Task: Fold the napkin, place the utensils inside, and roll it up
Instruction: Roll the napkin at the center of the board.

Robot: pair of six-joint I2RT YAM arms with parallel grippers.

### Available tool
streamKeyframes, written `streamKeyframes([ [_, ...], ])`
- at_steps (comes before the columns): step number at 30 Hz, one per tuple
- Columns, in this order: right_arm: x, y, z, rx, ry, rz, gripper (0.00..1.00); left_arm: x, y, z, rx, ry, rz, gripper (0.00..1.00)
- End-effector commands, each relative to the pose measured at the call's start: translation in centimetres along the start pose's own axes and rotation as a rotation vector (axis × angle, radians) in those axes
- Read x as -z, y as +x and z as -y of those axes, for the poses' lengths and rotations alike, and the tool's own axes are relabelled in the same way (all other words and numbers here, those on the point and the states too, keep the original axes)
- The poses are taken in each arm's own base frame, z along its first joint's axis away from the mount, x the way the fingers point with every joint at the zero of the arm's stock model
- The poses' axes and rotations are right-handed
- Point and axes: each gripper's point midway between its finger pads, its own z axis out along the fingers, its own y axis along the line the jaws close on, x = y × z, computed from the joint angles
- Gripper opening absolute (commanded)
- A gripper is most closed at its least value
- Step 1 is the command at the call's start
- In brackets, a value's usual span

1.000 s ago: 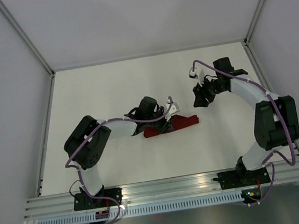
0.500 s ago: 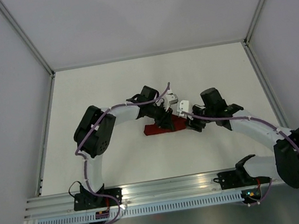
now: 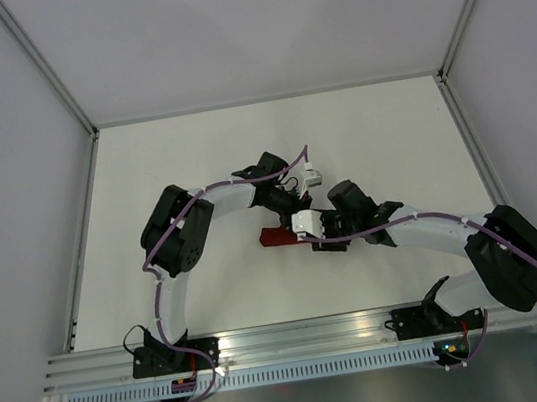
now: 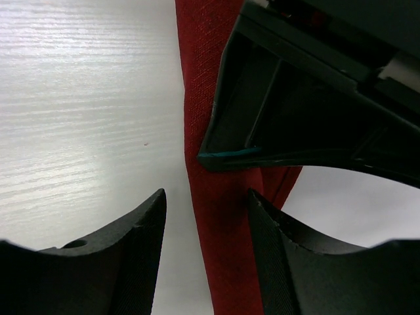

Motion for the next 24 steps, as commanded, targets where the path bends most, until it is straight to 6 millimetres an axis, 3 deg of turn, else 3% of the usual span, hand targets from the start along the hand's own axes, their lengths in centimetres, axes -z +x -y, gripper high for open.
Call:
streamKeyframes([
  [1, -0.8, 0.6, 1.1, 0.039, 0.059, -0.037, 0.59, -1.0, 4.9, -0.3, 0.109, -0.003, -0.132, 0.20],
  [6, -1.5, 1.4, 0.6, 0.049, 0.041, -0.070, 0.52, -0.9, 4.6, -0.3, 0.102, -0.005, -0.129, 0.24],
  [11, -1.8, 2.5, 0.0, 0.054, 0.021, -0.103, 0.35, -0.6, 3.9, -0.2, 0.078, -0.012, -0.118, 0.30],
  [13, -1.9, 3.0, -0.4, 0.053, 0.002, -0.119, 0.22, -0.4, 3.3, -0.3, 0.056, -0.019, -0.103, 0.31],
  [16, -2.0, 3.5, -1.0, 0.057, -0.026, -0.137, 0.15, -0.1, 2.2, 0.0, 0.023, -0.031, -0.074, 0.37],
  [24, -1.8, 4.3, -2.7, 0.042, -0.127, -0.183, 0.09, 1.3, -0.2, -0.7, -0.051, -0.119, 0.010, 0.40],
])
